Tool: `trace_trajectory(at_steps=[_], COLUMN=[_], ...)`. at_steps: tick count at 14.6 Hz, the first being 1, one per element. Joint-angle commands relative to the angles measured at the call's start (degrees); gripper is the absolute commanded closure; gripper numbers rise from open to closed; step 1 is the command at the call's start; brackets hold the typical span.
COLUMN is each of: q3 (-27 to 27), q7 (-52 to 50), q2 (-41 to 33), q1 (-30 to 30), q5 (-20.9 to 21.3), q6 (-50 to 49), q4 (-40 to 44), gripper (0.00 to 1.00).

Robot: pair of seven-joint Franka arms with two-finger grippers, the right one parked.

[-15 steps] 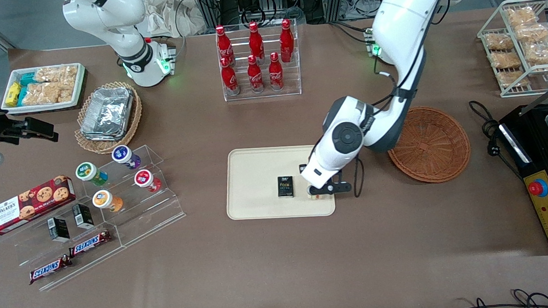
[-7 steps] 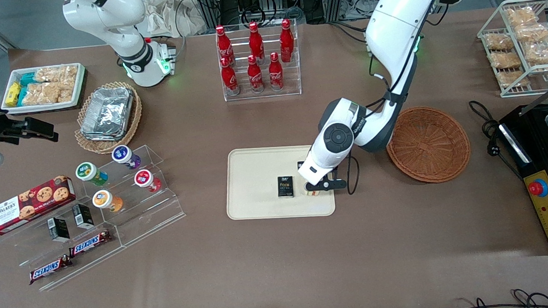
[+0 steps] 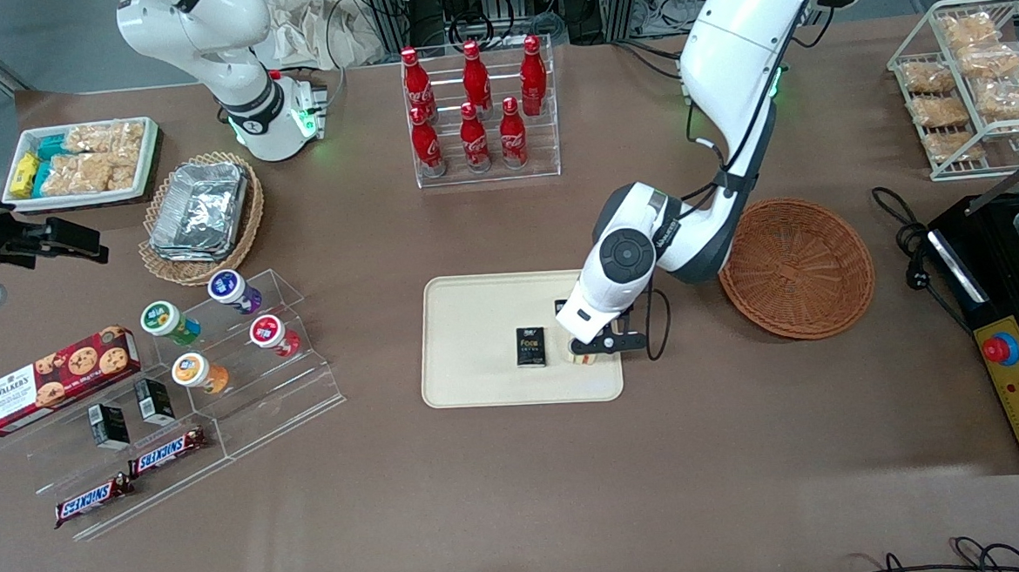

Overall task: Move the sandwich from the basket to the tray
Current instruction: 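Lower the sandwich onto the tray beside the dark box, then open the left gripper and raise it away from the sandwich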

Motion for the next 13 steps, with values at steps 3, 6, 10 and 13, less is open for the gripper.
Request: trace_trajectory(at_steps=[3, 6, 10, 13], q3=[0.16, 0.16, 0.07, 0.07], q7=[-1.50, -1.42, -0.28, 8.47], q2=[-3.09, -6.60, -10.82, -15.03], q1=[1.52, 3.45, 7.93, 13.64], q5=[1.25, 1.17, 1.17, 1.25], q6=[-2.09, -10.25, -24.22, -32.93], q4=[-0.89, 2.09, 10.69, 15.72], gripper=[0.00, 0.00, 0.00, 0.00])
